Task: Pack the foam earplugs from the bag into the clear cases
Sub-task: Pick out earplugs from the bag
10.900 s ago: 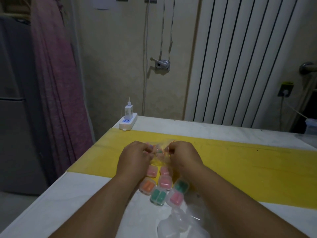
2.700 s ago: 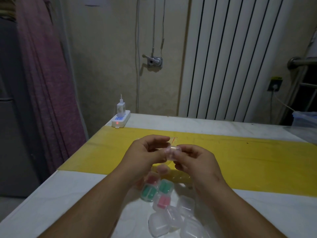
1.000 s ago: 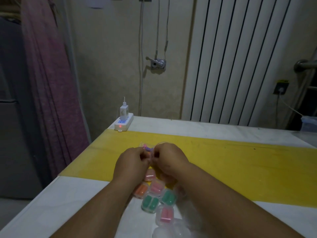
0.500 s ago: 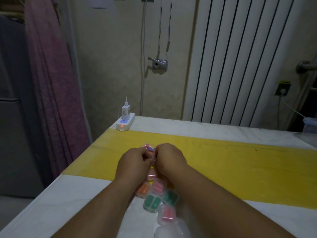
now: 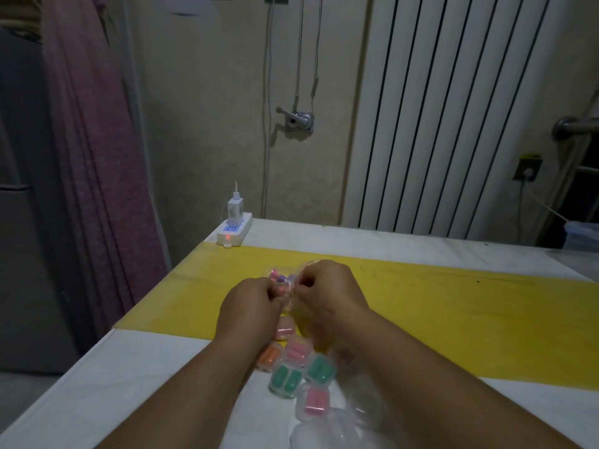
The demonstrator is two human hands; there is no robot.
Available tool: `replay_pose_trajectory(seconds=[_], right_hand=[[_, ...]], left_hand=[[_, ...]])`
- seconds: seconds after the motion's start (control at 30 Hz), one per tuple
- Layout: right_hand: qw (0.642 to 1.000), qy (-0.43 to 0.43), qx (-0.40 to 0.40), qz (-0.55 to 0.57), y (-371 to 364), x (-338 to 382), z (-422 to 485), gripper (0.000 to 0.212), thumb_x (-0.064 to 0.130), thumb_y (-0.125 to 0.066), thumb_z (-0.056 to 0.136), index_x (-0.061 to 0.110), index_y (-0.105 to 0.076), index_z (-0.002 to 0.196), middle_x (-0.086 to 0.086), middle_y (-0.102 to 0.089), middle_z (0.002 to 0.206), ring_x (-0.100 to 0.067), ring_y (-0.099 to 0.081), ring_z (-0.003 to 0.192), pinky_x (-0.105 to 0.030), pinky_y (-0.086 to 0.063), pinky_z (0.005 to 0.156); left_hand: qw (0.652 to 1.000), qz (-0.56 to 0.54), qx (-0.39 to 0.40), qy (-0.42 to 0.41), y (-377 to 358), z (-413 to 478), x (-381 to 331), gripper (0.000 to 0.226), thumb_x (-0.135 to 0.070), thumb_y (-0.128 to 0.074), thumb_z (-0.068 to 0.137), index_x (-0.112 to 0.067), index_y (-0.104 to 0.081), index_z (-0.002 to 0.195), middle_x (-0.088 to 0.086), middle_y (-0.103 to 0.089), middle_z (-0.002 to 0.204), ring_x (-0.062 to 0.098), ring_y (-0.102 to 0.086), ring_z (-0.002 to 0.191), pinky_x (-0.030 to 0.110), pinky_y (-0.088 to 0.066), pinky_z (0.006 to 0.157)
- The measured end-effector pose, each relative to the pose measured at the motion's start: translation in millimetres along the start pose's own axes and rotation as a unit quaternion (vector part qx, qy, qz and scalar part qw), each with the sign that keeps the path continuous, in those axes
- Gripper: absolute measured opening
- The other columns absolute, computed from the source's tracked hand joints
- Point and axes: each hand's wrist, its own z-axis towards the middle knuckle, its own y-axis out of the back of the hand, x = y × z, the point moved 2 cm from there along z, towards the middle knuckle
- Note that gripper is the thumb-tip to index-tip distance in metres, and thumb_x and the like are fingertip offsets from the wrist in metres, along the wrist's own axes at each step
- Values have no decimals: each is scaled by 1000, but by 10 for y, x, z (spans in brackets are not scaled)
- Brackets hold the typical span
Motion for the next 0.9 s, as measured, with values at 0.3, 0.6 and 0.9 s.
replay_pose_trajectory(seconds=[0.3,0.6,0.9], right_hand=[[994,-39,-73,70,208,-169,-134,8,16,-62,83,22,-64,78,6,-66,80,-10,-60,69,-16,-42,52],[921,-127,-68,362,461,-347,-451,13,-2,-61,89,8,-68,84,-15,-69,77,-20,-62,63,-31,-57,60],[883,-102,10,458,374,-346,-718,12,-6,-58,90,1,-67,86,-9,-65,66,-14,-57,58,-23,-49,54]], left_hand=[[1000,-11,-1,11,20,-16,-12,7,-27,-67,86,-24,-68,80,-4,-70,83,18,-61,79,30,-48,69],[989,-84,-39,-112,189,-152,-324,30,-13,-62,84,-30,-70,108,-12,-64,103,10,-53,99,24,-42,81],[950,-272,74,-133,210,-403,-582,14,-12,-74,82,-25,-71,78,-11,-69,74,3,-62,68,16,-50,63]])
